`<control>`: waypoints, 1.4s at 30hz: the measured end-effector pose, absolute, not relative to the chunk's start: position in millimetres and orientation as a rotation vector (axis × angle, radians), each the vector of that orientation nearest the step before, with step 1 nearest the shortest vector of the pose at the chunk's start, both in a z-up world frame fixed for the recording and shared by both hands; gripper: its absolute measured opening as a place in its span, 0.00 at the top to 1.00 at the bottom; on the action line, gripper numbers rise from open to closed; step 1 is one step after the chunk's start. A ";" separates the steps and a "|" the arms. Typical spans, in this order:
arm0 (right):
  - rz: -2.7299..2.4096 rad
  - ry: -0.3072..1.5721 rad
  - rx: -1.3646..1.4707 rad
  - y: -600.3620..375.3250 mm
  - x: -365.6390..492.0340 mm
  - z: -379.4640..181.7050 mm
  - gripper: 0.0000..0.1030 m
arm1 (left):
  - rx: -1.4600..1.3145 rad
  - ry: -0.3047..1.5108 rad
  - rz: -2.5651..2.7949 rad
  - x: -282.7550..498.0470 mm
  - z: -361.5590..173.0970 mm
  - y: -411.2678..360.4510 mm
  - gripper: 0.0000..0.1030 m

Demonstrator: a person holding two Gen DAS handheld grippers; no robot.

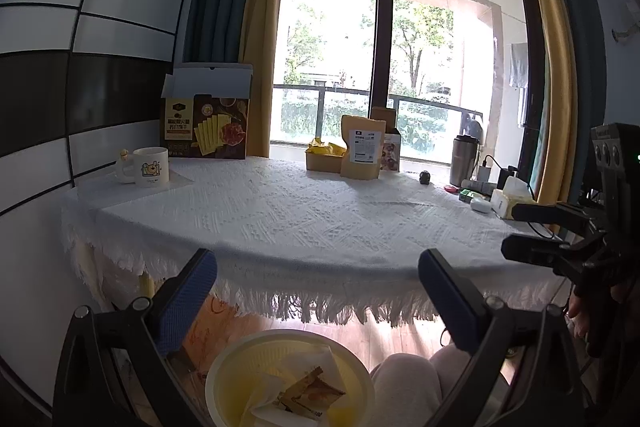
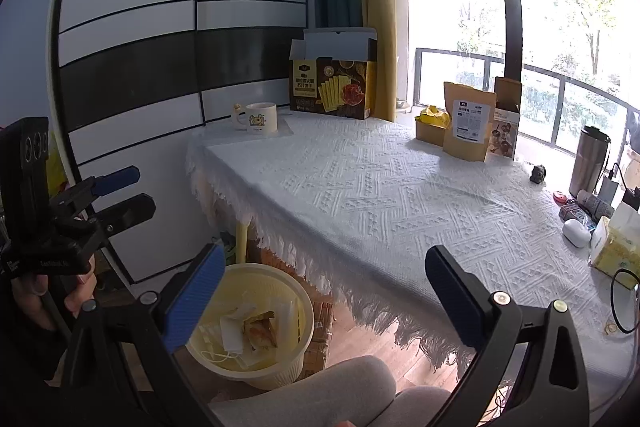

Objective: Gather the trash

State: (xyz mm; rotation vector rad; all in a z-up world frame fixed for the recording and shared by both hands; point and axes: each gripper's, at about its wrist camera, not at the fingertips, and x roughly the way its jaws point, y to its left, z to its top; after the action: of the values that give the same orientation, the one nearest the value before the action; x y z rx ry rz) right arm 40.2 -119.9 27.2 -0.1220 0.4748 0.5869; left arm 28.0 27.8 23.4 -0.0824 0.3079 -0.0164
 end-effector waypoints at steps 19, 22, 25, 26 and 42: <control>0.592 0.467 -0.127 -119.3 39.0 27.0 0.03 | -0.088 0.300 -0.005 24.1 23.7 30.4 0.02; 0.591 0.466 -0.127 -119.3 38.8 27.2 0.03 | -0.088 0.298 -0.005 23.6 23.1 30.8 0.02; 0.594 0.463 -0.128 -120.3 39.2 28.9 0.03 | -0.088 0.299 -0.005 23.1 23.0 31.0 0.02; 0.593 0.463 -0.128 -120.5 39.1 28.9 0.03 | -0.088 0.299 -0.005 23.1 23.1 31.0 0.02; 0.594 0.464 -0.127 -121.4 39.5 30.3 0.03 | -0.089 0.295 -0.012 20.7 25.1 28.4 0.02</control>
State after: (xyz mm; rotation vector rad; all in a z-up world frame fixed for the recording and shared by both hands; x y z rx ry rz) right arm 39.5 -121.4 30.3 -0.1268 0.4638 0.5945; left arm 20.7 28.4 25.1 -0.0893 0.2954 -0.0125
